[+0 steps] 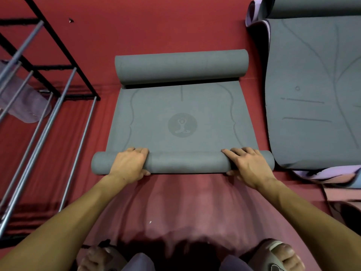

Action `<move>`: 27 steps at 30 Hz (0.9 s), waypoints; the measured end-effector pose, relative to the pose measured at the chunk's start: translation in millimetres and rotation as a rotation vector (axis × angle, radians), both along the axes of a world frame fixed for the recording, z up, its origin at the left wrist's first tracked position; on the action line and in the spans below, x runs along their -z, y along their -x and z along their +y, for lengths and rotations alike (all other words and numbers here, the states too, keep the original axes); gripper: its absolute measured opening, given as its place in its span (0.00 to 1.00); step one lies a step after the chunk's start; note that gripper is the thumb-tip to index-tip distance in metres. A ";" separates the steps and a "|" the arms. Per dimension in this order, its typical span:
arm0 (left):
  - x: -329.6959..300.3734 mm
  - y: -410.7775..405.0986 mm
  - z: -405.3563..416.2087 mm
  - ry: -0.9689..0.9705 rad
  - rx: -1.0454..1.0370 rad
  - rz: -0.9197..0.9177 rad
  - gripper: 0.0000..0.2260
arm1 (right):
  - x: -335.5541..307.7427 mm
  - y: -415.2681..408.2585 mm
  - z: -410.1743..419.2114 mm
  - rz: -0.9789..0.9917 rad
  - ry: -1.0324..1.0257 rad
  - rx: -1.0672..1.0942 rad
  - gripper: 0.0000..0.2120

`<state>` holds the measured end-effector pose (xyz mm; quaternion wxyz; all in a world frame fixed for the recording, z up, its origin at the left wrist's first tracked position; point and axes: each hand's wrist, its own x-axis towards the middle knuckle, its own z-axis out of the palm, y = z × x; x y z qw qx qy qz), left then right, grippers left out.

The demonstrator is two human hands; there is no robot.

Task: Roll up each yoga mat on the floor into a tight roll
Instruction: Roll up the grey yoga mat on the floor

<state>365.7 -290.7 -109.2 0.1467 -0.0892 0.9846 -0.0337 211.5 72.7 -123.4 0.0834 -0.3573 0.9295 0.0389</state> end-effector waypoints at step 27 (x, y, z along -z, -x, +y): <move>-9.0 -39.8 13.1 -0.226 -0.147 -0.071 0.35 | -17.2 -23.1 17.9 -0.189 -0.007 -0.039 0.37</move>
